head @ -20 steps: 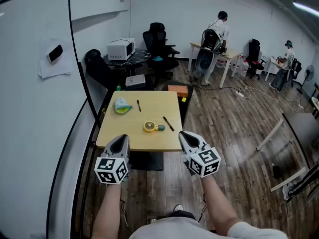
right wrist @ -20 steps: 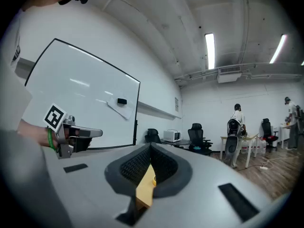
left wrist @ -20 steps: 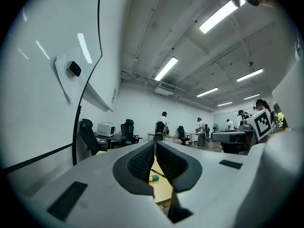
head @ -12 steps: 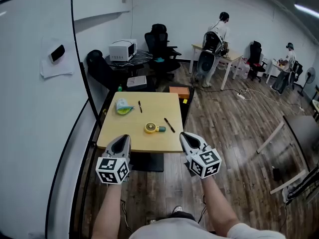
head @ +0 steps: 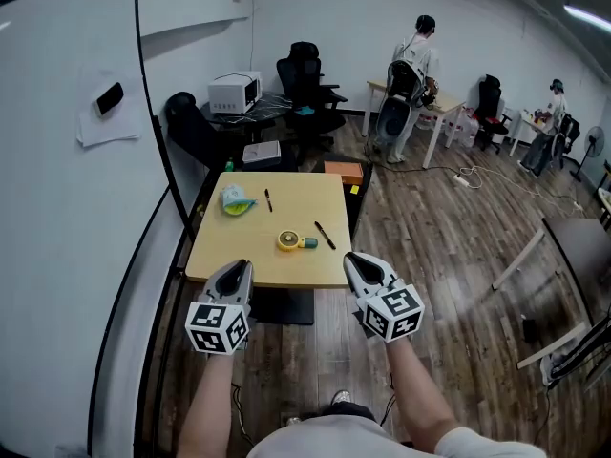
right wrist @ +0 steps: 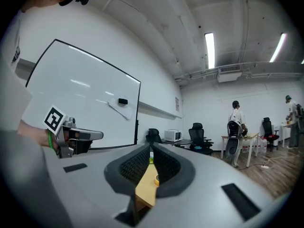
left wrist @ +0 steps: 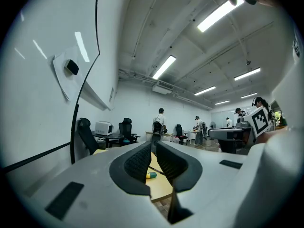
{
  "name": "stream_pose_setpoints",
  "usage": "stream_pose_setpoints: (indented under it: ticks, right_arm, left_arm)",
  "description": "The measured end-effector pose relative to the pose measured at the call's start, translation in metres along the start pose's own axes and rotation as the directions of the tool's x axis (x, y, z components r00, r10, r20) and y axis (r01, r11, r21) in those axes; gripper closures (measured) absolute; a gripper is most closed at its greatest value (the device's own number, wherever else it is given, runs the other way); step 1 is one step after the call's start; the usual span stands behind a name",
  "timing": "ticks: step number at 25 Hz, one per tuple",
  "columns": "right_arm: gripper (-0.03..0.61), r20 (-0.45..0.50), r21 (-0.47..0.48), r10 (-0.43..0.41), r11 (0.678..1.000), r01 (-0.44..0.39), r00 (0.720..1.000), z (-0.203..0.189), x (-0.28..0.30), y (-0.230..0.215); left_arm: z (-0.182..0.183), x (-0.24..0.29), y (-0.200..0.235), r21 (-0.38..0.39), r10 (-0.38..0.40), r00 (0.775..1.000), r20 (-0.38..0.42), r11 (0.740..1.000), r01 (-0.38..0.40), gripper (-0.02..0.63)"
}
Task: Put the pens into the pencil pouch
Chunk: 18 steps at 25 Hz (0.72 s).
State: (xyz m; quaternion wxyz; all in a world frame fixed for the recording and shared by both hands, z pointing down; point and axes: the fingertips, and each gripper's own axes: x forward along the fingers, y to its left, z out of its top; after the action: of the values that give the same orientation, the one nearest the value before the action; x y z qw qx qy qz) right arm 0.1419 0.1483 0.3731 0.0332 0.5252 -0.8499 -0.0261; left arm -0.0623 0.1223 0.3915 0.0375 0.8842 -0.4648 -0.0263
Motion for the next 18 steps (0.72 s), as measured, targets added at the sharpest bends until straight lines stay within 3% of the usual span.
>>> stream_pose_setpoints:
  ticks: [3,5,7,11,13,18]
  right_arm:
    - [0.467,0.003,0.002,0.003,1.000,-0.003,1.000,0.000,-0.001,0.001]
    - [0.377,0.003,-0.001,0.005,1.000,-0.005,1.000,0.001,-0.001,0.001]
    - [0.298,0.005,-0.004,0.002,1.000,-0.002,1.000,0.002,0.000,0.000]
    - [0.191,0.009,-0.010,-0.008,1.000,0.008,1.000,0.002,0.002,0.000]
    - [0.159,0.007,-0.010,-0.011,1.000,0.011,1.000,0.003,0.004,0.000]
    - [0.153,-0.005,-0.007,-0.013,1.000,0.013,1.000,0.000,0.013,0.000]
  left_arm:
    - [-0.001,-0.001,-0.002,-0.007,-0.010,1.000,0.002,1.000,0.010,0.571]
    - [0.001,-0.001,-0.005,-0.012,-0.026,1.000,0.012,1.000,0.026,0.414]
    - [0.004,0.000,-0.007,-0.008,-0.044,0.999,0.025,0.999,0.044,0.347]
    - [0.009,0.002,-0.011,0.020,-0.073,0.997,0.038,0.997,0.073,0.285]
    - [0.010,0.004,-0.010,0.030,-0.083,0.996,0.036,0.996,0.082,0.269]
    - [0.009,0.008,-0.005,0.028,-0.096,0.995,0.030,0.995,0.095,0.264]
